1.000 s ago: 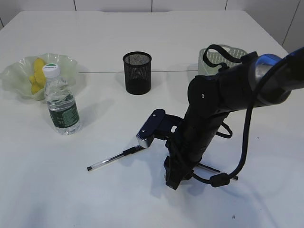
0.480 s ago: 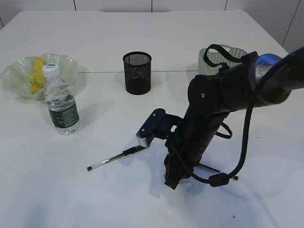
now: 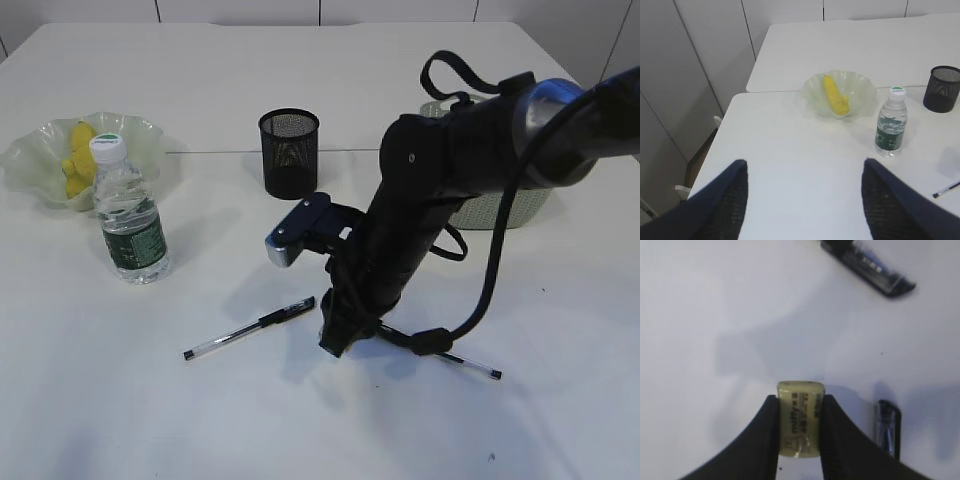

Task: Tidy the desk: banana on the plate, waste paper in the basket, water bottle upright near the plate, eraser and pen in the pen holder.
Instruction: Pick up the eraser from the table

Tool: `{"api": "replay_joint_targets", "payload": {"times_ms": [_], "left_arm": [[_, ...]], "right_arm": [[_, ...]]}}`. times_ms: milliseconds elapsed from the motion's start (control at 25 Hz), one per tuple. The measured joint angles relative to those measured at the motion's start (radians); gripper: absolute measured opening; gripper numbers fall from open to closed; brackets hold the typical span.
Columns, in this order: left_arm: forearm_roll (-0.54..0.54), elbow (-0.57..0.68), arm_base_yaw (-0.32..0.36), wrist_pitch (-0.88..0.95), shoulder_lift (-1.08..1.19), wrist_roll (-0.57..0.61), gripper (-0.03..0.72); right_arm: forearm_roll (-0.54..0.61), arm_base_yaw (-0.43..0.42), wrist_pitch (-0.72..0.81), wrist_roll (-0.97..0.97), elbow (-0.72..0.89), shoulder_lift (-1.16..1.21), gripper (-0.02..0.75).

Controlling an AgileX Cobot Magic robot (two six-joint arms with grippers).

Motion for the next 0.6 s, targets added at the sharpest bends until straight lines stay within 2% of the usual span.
{"api": "replay_joint_targets", "payload": {"times_ms": [600], "left_arm": [[0.0, 0.0, 0.0, 0.026, 0.0, 0.0, 0.495]], "right_arm": [[0.026, -0.002, -0.013, 0.085, -0.27, 0.0, 0.164]]}}
